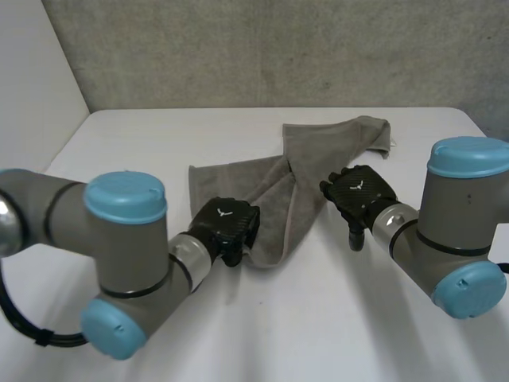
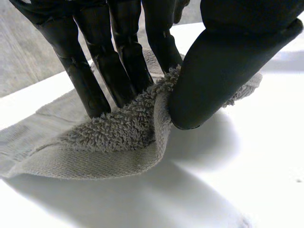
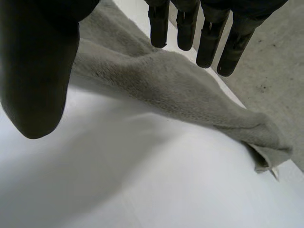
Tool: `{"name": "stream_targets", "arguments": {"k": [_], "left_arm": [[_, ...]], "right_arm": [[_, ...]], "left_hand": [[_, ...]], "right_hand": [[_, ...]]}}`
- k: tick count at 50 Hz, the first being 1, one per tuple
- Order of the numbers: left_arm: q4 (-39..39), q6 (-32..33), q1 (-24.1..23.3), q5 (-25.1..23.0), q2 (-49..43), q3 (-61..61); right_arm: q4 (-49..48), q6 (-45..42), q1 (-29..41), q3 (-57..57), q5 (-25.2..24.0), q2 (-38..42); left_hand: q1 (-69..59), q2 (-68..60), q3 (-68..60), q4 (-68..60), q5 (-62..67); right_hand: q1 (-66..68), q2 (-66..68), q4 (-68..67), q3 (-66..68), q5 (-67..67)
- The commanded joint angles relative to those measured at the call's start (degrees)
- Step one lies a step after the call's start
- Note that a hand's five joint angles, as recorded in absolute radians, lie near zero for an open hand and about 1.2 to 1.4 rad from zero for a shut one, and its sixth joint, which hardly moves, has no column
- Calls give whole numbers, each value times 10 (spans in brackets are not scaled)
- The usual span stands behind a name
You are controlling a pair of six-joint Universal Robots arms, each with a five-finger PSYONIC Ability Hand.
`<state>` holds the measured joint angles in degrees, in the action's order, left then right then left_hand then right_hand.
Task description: Fold the towel.
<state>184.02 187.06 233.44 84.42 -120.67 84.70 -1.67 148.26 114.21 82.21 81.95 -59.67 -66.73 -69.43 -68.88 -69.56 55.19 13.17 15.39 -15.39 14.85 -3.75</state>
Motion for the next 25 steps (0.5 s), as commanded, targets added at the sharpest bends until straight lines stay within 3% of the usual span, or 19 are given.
{"name": "stream_targets", "arguments": {"k": [1,4,7,13,19,25], "left_arm": [[-2,61,12,-1,104,111],[-1,85,34,-3,147,165],[0,100,61,-6,196,229],[0,103,85,-7,256,300],[0,104,126,-30,314,357],[-1,110,145,-63,352,378]], "right_arm": [[16,-1,-9,-16,-8,-11],[40,-6,-10,-28,-30,-13],[76,-16,-10,-57,-84,-14],[93,-12,-4,-117,-109,-2],[149,-10,21,-249,-120,74],[243,-17,60,-417,-144,201]], "left_hand": [[-133,-106,-111,-104,148],[-133,-106,-111,-104,148],[-133,-106,-111,-104,148],[-133,-106,-111,-104,148],[-133,-106,-111,-104,148],[-133,-106,-111,-104,148]], "right_hand": [[-32,-54,54,-48,37],[-32,-54,54,-48,37],[-32,-54,54,-48,37],[-32,-54,54,-48,37],[-32,-54,54,-48,37],[-32,-54,54,-48,37]]}}
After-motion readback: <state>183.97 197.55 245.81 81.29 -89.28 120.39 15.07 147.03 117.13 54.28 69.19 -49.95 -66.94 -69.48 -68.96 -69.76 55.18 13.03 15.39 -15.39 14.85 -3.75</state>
